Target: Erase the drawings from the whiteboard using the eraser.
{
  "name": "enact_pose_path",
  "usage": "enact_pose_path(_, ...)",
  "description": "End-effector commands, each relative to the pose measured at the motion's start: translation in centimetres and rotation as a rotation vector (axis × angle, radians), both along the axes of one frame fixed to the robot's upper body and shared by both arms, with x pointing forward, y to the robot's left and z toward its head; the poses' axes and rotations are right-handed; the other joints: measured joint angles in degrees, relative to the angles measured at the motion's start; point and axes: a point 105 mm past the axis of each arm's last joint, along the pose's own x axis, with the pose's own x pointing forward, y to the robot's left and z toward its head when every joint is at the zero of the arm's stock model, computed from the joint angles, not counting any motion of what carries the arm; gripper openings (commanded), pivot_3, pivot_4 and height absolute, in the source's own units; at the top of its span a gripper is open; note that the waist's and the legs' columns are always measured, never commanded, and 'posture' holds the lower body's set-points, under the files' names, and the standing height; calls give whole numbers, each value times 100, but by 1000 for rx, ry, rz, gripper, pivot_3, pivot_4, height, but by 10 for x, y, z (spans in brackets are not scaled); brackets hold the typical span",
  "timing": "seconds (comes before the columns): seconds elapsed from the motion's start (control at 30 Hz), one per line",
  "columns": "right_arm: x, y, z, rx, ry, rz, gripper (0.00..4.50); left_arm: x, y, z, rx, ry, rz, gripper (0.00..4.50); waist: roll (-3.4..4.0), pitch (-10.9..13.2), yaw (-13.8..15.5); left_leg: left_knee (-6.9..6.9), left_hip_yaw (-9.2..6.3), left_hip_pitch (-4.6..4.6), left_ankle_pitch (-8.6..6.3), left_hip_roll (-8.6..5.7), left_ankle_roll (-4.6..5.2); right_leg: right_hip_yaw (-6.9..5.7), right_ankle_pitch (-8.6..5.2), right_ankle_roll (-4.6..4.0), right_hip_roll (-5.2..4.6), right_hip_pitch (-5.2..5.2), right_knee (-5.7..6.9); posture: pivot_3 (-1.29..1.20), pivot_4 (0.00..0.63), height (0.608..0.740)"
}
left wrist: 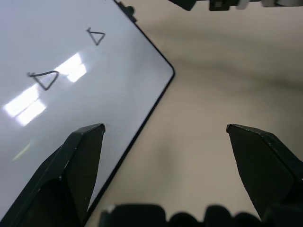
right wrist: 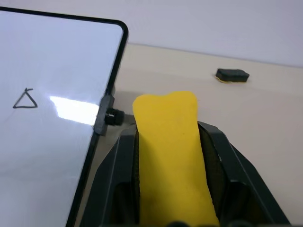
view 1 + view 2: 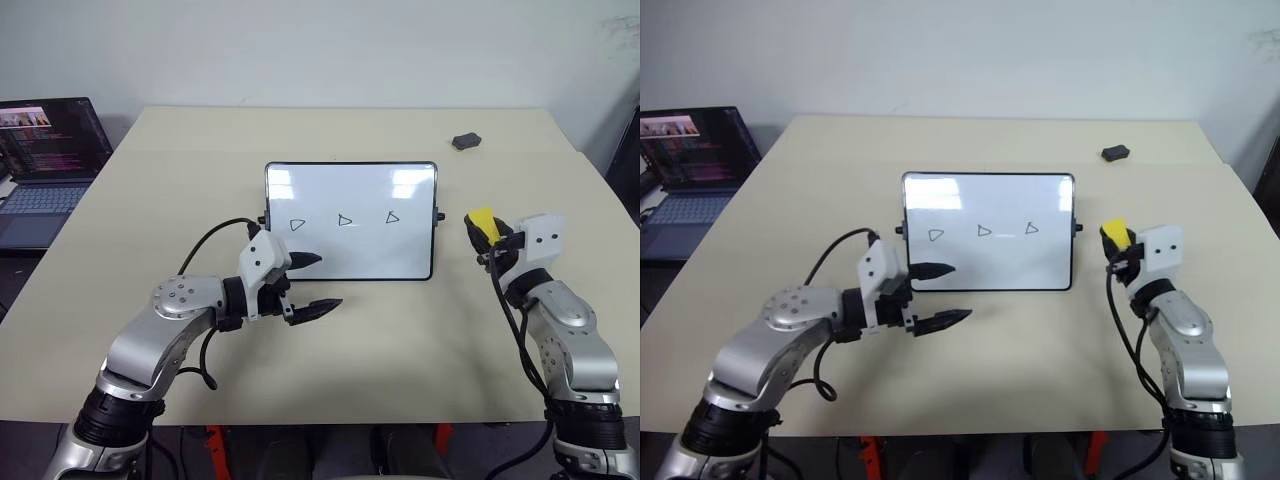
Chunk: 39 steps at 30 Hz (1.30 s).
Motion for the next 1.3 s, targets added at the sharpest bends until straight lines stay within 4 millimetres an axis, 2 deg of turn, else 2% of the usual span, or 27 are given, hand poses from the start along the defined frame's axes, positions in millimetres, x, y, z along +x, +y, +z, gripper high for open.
enact_pose_path(0.03, 1, 6, 18, -46, -79, 47, 1331, -4, 2, 12, -8, -60, 13, 4500, 0, 0, 1, 0, 0, 0, 0, 0, 0, -1, 0, 0, 0, 0, 0, 0, 150, 740)
enact_pose_path(0.33, 0, 30, 18, -70, -131, 128, 1328, -5, 11, 14, 16, -76, 49, 4500, 0, 0, -2, 0, -1, 1, 0, 1, 0, -1, 0, 0, 0, 0, 2, 0, 150, 740)
enact_pose_path(0.63, 7, 47, 29, -71, -193, 164, 1327, 6, 20, 23, 6, -136, 143, 4500, 0, 0, -2, 1, -2, 1, 0, 1, 0, -3, 0, -1, -1, 0, 3, 0, 150, 740)
enact_pose_path(0.97, 23, 69, 28, -147, -245, 232, 1327, 12, 14, 27, 3, -144, 129, 4500, 0, 0, -4, 1, -1, 0, 0, 0, -1, -3, 1, -1, -2, -1, 2, 0, 150, 740)
enact_pose_path(1.3, 46, 77, 32, -157, -284, 212, 1327, 18, 7, 37, -10, -198, 131, 4500, 0, 0, -8, 2, 0, 1, 1, 1, -1, -3, 1, -2, -3, -2, 4, 0, 150, 740)
